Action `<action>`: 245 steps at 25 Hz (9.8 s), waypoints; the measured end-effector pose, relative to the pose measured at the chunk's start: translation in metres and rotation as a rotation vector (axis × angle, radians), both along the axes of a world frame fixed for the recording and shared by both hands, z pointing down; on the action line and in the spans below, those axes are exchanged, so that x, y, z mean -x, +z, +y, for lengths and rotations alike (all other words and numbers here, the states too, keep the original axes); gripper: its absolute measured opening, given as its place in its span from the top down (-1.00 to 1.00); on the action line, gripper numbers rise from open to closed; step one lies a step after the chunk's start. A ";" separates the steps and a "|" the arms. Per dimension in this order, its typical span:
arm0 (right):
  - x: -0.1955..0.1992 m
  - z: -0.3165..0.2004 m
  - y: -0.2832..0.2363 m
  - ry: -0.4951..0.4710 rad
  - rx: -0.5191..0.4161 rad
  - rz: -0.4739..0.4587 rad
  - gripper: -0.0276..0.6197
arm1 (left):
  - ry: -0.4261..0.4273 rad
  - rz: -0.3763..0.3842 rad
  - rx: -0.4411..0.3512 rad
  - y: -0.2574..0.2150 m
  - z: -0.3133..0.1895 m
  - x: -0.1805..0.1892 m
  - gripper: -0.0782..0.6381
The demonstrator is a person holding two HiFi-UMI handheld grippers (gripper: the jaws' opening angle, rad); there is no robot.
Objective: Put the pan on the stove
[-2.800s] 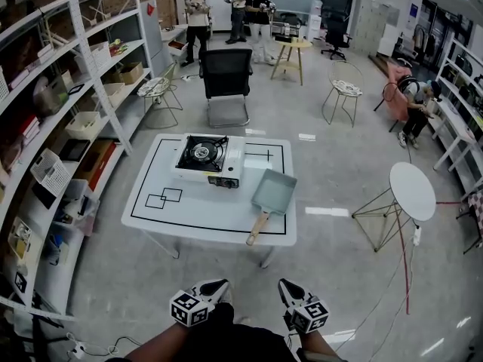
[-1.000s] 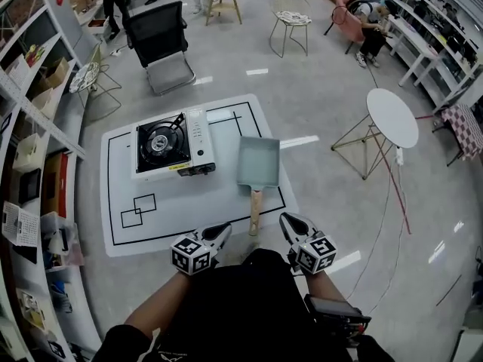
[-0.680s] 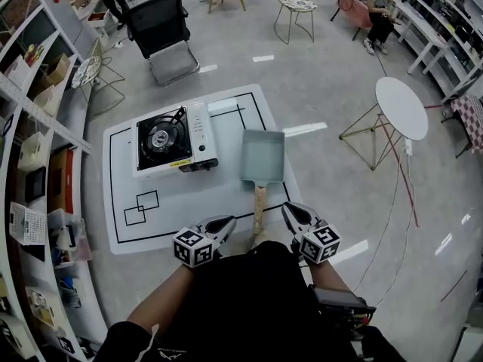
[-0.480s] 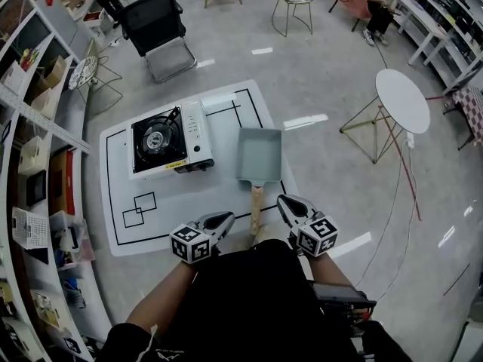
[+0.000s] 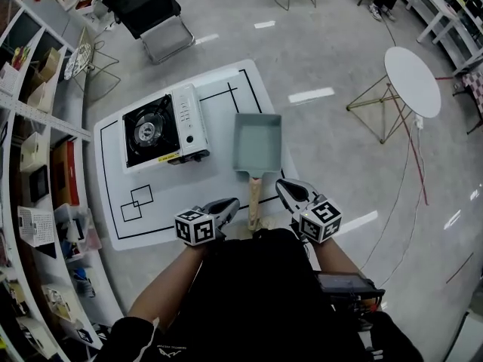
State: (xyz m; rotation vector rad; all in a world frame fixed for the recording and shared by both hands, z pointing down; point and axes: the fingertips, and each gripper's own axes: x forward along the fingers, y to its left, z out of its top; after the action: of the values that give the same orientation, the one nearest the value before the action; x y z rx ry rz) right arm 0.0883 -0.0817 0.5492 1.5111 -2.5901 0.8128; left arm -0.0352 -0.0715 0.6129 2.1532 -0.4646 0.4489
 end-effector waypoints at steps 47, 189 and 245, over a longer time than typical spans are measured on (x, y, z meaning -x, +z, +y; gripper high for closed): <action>-0.021 0.005 0.028 -0.017 0.059 -0.084 0.83 | -0.029 0.356 0.628 0.019 -0.006 -0.078 0.46; 0.242 -0.093 0.005 -0.360 0.036 0.065 0.84 | -0.370 0.564 0.389 -0.079 -0.172 0.214 0.38; 0.210 -0.028 -0.031 -0.532 -0.098 0.025 0.84 | -0.811 0.157 -0.213 -0.087 -0.013 0.302 0.76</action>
State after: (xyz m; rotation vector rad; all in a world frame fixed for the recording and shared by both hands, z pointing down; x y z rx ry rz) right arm -0.1218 -0.1096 0.5181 0.7620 -2.8348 0.6035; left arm -0.3367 -0.0848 0.5260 1.9615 -1.2595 -0.2319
